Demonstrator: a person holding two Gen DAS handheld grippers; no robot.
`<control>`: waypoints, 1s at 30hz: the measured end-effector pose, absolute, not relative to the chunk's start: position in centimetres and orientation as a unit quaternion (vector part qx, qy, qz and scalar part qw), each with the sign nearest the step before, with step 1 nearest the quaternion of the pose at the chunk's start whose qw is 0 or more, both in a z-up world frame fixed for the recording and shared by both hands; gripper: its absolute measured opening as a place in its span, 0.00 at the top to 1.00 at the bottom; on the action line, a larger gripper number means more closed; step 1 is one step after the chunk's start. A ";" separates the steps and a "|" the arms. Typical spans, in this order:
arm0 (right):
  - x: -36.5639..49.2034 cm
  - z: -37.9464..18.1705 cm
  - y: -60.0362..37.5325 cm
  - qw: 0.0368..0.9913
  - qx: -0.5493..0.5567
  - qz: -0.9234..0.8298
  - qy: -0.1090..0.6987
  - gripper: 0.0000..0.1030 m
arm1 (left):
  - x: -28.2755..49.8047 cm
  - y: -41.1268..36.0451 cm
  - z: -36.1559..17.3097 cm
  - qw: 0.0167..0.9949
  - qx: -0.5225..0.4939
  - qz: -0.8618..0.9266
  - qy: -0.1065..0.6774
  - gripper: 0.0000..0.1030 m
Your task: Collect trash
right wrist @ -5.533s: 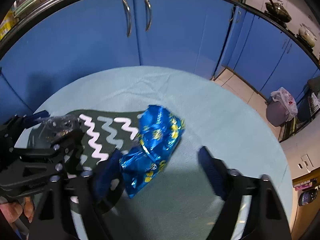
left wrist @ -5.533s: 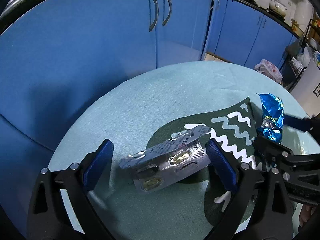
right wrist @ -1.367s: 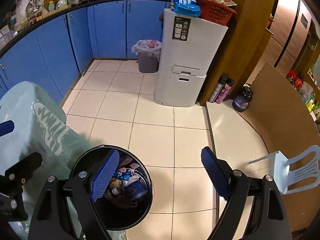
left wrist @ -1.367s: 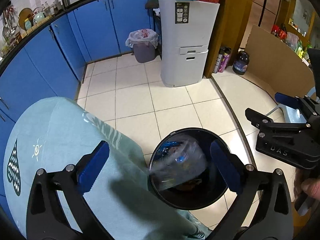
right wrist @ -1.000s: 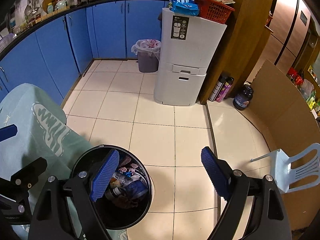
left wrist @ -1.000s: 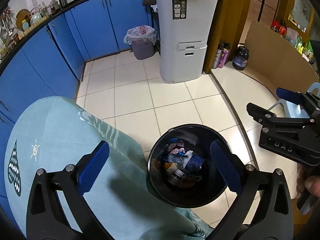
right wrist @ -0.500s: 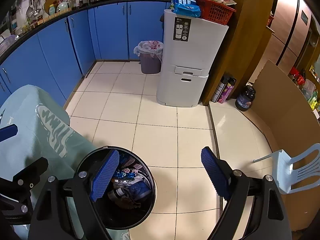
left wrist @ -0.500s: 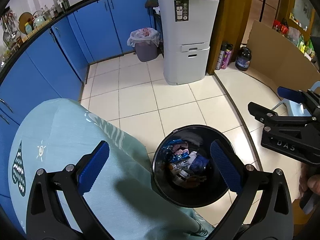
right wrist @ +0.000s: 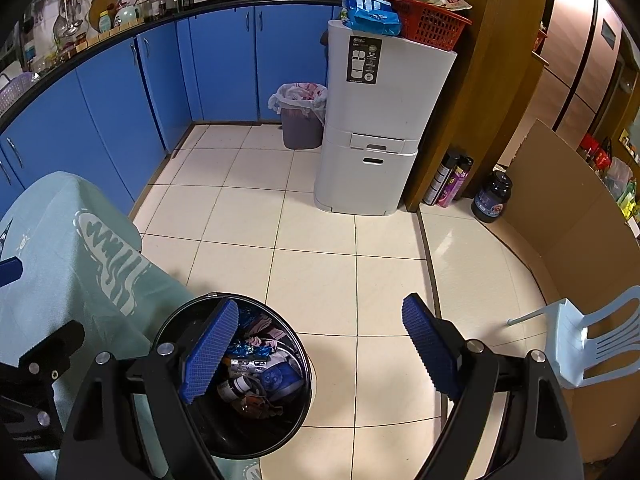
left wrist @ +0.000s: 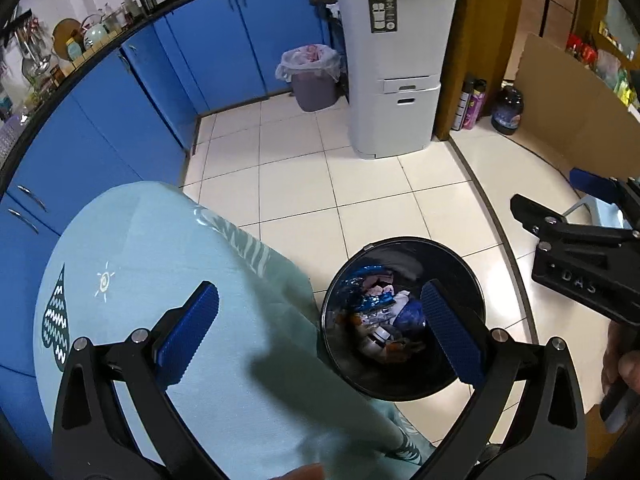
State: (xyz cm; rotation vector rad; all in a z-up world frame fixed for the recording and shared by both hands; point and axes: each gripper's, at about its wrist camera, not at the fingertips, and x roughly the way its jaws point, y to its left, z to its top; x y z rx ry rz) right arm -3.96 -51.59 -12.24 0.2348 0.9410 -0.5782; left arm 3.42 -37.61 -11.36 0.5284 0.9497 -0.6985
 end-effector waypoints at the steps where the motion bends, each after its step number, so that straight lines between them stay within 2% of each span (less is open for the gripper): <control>1: -4.0 -12.3 -51.6 0.845 0.112 -0.274 0.446 0.20 | 3.5 -37.4 -11.4 0.796 0.237 -0.332 0.448 0.03; 30: -4.0 -12.5 -51.3 0.846 0.119 -0.264 0.448 0.20 | 3.3 -37.2 -11.3 0.774 0.199 -0.370 0.474 0.03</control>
